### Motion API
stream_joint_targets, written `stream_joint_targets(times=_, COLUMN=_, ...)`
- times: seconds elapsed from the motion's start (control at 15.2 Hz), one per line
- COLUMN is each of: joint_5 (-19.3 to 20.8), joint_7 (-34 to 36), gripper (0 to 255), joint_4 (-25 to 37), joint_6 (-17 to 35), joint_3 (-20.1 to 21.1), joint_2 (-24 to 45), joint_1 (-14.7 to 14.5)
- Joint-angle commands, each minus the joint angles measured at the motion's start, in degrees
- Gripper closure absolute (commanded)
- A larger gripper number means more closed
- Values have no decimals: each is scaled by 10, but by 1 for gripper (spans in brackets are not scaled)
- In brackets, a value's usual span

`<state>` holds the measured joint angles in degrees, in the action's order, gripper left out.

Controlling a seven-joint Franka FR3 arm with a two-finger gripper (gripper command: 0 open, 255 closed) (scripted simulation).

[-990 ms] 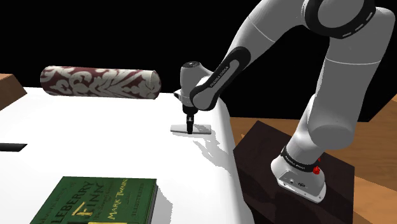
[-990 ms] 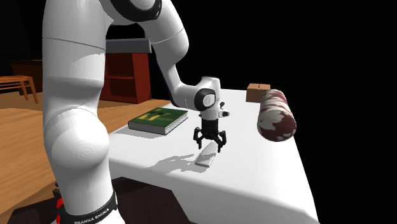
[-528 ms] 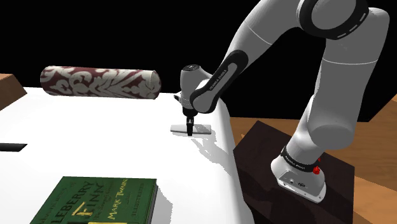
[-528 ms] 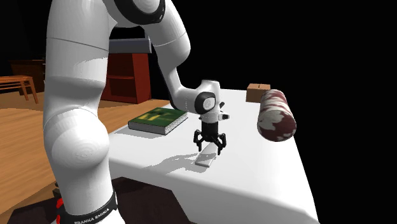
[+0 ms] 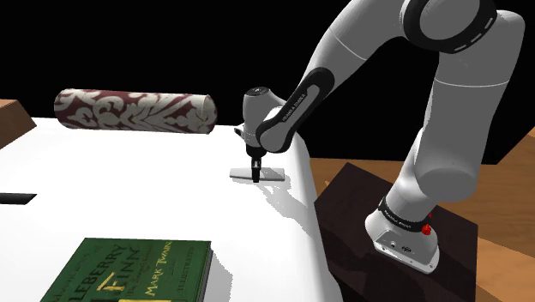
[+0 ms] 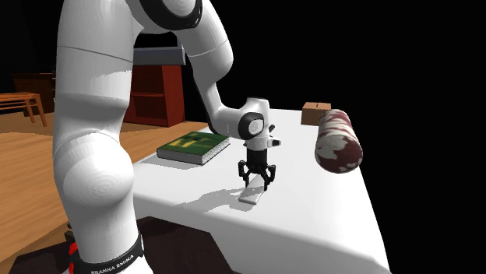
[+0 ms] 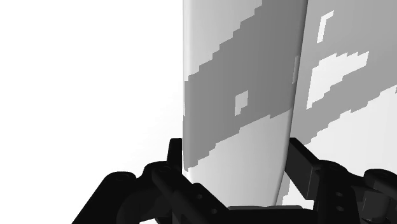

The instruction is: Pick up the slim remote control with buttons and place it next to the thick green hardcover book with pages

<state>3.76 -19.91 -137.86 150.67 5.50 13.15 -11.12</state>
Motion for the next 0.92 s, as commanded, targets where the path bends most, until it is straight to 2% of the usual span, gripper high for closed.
stream_joint_targets(times=0.0, joint_5=0, joint_7=0, gripper=255, joint_4=0, joint_6=0, joint_3=0, joint_2=0, joint_1=0)
stream_joint_targets(times=0.2, joint_5=0, joint_7=0, gripper=255, joint_4=0, joint_6=0, joint_3=0, joint_2=0, joint_1=0)
stream_joint_targets(times=0.86, joint_5=-17, joint_7=-13, gripper=255, joint_4=5, joint_6=-75, joint_3=6, joint_2=-71, joint_1=3)
